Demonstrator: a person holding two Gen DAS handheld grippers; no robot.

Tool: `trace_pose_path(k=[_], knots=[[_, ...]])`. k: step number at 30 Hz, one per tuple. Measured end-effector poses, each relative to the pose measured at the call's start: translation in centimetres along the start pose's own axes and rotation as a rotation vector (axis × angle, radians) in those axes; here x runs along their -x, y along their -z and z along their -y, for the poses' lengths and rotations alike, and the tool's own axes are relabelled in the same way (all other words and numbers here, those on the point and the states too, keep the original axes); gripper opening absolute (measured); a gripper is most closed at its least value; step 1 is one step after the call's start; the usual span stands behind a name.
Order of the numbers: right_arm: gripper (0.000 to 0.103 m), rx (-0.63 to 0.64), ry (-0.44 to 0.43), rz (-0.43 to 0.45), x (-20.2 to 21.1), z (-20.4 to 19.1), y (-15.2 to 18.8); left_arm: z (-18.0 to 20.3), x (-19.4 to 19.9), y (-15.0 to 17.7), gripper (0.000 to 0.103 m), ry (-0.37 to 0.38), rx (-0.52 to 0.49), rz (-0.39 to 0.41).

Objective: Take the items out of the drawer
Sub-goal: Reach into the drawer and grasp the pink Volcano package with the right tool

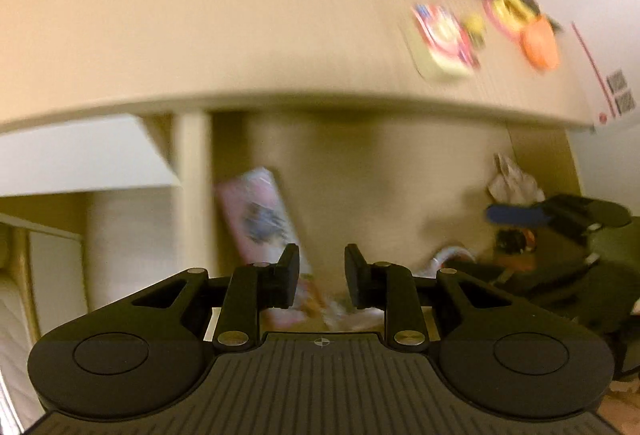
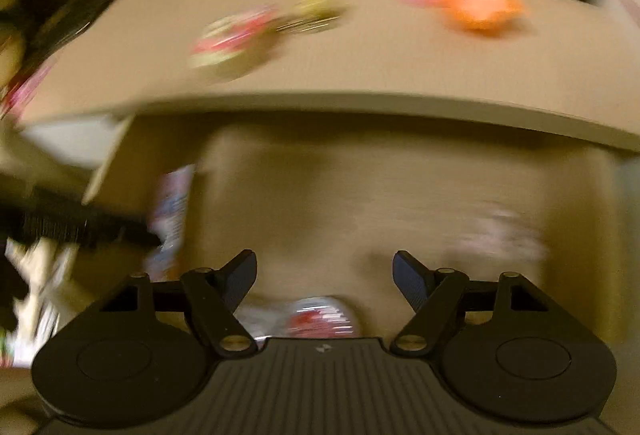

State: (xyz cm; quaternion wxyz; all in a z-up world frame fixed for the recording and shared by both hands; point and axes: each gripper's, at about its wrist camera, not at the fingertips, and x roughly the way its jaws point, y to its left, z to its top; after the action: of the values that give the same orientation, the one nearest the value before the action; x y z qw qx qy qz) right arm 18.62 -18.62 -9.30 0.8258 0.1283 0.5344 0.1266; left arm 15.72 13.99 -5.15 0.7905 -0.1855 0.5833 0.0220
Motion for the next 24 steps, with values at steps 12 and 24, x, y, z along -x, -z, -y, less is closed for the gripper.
trace_pose_path(k=[12,24], knots=[[0.057,0.310,-0.145,-0.199,-10.0,-10.9,-5.4,-8.4,6.9,2.8,0.026,0.008,0.296,0.203],[0.043,0.306,-0.067,-0.242,-12.2,-10.8,-5.7,-6.7,5.8,2.3,0.026,0.041,0.254,0.204]])
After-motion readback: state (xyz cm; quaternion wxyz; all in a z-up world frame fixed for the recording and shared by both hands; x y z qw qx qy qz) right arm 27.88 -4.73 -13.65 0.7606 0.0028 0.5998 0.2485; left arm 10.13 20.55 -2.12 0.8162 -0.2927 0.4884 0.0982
